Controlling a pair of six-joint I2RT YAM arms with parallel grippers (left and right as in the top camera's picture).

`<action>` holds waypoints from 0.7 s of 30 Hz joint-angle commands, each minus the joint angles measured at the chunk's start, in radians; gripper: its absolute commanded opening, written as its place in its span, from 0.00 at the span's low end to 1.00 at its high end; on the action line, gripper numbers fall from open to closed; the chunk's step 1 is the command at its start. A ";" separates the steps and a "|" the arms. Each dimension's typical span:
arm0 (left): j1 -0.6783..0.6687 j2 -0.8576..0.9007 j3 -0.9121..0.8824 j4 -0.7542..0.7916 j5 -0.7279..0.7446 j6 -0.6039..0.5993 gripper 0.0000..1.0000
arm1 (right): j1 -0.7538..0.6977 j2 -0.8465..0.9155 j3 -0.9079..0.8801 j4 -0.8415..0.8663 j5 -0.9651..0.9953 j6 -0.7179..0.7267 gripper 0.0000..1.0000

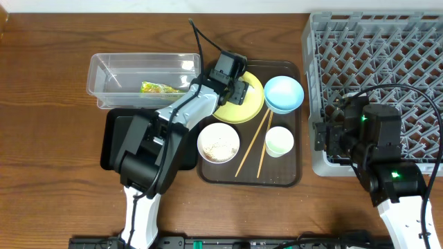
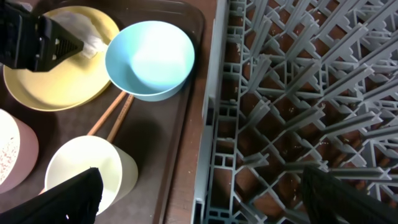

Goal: Sort waste into correct bins and load items into the dishwasher rack
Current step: 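Grasp the white tissue on the yellow plate with the left gripper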

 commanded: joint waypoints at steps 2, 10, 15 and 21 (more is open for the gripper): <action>-0.006 0.023 -0.006 -0.020 -0.007 0.021 0.48 | 0.001 0.002 0.023 -0.003 -0.005 0.014 0.99; -0.006 -0.024 -0.006 -0.078 -0.007 0.021 0.06 | 0.001 0.002 0.023 -0.004 -0.005 0.014 0.99; -0.003 -0.146 -0.006 -0.199 -0.008 -0.009 0.06 | 0.001 0.002 0.023 -0.010 -0.005 0.014 0.99; 0.029 -0.330 -0.006 -0.307 -0.012 -0.024 0.06 | 0.001 0.002 0.023 -0.010 -0.005 0.014 0.99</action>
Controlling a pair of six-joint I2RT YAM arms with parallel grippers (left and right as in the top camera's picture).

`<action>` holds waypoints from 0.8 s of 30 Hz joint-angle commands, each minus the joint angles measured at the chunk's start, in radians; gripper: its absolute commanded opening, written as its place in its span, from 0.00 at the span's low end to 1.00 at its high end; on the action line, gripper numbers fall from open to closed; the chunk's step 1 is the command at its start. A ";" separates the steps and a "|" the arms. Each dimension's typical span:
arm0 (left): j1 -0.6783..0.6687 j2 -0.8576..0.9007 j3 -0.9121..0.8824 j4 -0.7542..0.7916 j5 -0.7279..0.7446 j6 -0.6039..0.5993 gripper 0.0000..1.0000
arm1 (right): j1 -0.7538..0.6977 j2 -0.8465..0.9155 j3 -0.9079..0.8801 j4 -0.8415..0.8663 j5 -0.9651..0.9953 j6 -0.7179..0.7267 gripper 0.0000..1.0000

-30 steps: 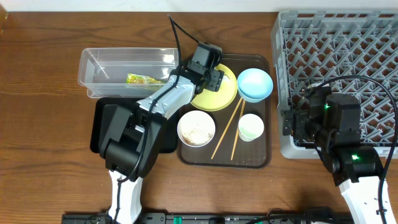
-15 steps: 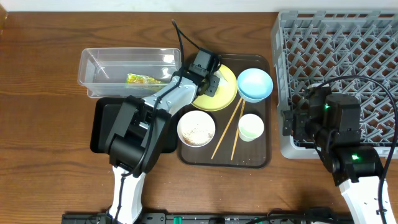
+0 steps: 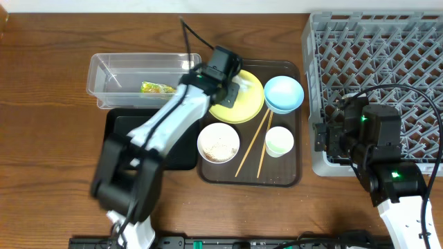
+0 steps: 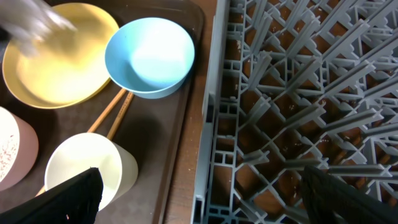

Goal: Sort waste into correct bins and load items into the dishwasher rack
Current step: 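Grasp the white tissue on the yellow plate with the left gripper, then move the tissue left and release it into the clear container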

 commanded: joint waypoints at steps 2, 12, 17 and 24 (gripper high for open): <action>0.053 -0.144 0.003 -0.031 -0.012 -0.025 0.06 | 0.001 0.002 0.022 -0.003 -0.005 0.014 0.99; 0.250 -0.176 0.001 -0.066 -0.015 -0.040 0.07 | 0.001 0.002 0.022 0.000 -0.005 0.014 0.99; 0.304 -0.170 0.001 -0.066 -0.015 -0.040 0.38 | 0.001 0.002 0.022 0.000 -0.005 0.014 0.99; 0.276 -0.235 0.001 -0.185 -0.007 -0.092 0.56 | 0.001 0.002 0.022 -0.004 -0.005 0.014 0.99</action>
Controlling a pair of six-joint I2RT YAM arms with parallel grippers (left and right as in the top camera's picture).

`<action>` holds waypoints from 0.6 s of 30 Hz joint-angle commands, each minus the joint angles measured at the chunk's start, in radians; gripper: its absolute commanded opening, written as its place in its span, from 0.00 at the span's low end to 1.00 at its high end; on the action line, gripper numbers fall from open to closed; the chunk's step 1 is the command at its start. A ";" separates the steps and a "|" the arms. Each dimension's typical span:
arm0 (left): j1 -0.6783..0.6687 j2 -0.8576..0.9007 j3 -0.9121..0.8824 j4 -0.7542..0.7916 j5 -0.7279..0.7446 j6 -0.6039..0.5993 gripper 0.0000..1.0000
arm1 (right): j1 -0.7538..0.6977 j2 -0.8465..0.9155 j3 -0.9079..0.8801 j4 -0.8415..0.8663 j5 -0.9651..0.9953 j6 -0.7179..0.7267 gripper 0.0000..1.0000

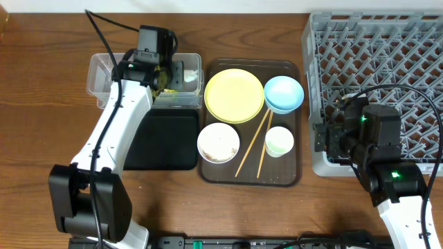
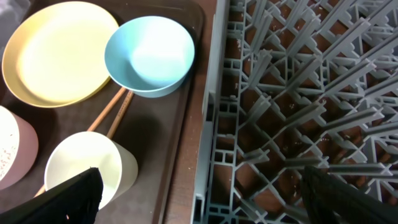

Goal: Sort waste into correct bins and load items into the dishwasher rack
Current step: 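Move the tissue left and release it into the clear container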

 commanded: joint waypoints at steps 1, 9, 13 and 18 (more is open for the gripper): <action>-0.036 -0.068 0.001 -0.078 0.003 -0.076 0.56 | 0.001 0.002 0.022 0.000 -0.005 0.014 0.99; -0.230 -0.090 -0.010 -0.311 0.003 -0.262 0.56 | 0.001 0.002 0.022 0.000 -0.005 0.014 0.99; -0.338 -0.067 -0.035 -0.306 0.000 -0.296 0.56 | 0.001 0.002 0.022 0.000 -0.005 0.014 0.99; -0.433 -0.008 -0.072 -0.271 0.000 -0.371 0.56 | 0.001 0.002 0.022 0.000 -0.005 0.014 0.99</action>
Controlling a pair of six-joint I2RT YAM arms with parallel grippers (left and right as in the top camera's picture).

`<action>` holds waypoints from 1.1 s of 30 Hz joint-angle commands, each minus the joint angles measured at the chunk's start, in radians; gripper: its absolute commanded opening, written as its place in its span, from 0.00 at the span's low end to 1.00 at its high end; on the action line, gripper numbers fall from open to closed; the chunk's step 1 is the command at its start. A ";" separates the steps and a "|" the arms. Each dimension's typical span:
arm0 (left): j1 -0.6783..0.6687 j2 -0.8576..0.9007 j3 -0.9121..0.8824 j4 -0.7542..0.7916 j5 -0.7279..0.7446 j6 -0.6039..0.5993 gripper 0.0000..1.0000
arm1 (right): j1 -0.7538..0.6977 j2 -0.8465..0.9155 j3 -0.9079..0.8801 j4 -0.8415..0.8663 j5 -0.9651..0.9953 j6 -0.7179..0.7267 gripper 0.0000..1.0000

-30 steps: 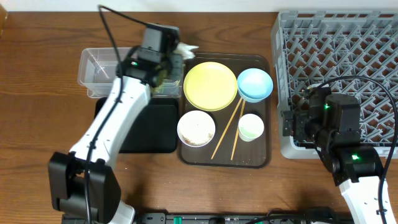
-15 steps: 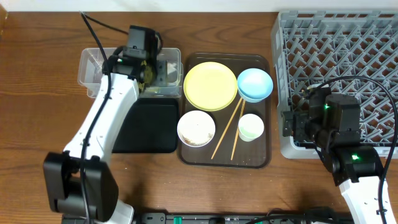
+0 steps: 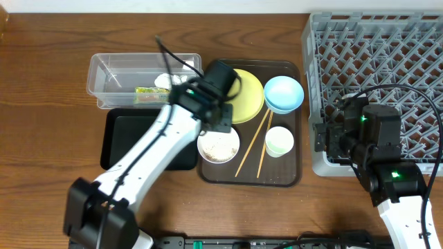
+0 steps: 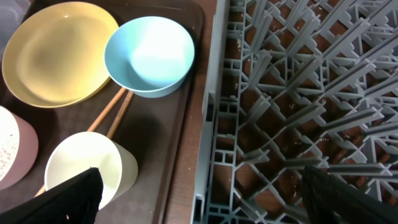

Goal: Sort waste into correct bins and load items into the dishwasher rack
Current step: 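Move the tissue left and release it into the clear container, then grasp the rim of the pink rice bowl with the left gripper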

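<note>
On the brown tray lie a bare yellow plate, a blue bowl, a pale cup, a pink bowl with crumbs and chopsticks. My left gripper hangs over the plate's left edge and the pink bowl; its jaws are blurred. My right gripper stands wide open over the left rim of the grey dishwasher rack, holding nothing. In the right wrist view the cup sits by the left finger.
A clear bin at the back left holds a green wrapper and a white crumpled napkin. A black bin lies in front of it, partly under my left arm. The rack fills the right side.
My left arm has moved from over the clear bin back to the tray, now above the plate's left edge and the pink bowl. The right arm has not moved.
My left gripper was at a white napkin on the yellow plate. Then it was raised and blurred above the plate. Then it was over the clear bin, with the plate bare and the napkin in the bin. Now it is back over the tray.
</note>
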 commanded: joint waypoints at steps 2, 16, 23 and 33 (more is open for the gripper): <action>-0.059 0.081 -0.030 0.019 -0.005 -0.076 0.56 | 0.001 0.002 0.022 -0.002 -0.005 0.014 0.99; -0.182 0.302 -0.030 0.090 -0.003 -0.082 0.47 | 0.001 0.002 0.022 -0.004 -0.005 0.014 0.99; -0.185 0.307 -0.030 0.094 -0.003 -0.082 0.24 | 0.001 0.002 0.022 -0.004 -0.005 0.014 0.99; -0.188 0.290 -0.011 0.050 -0.003 -0.082 0.06 | 0.001 0.002 0.022 -0.004 -0.005 0.014 0.99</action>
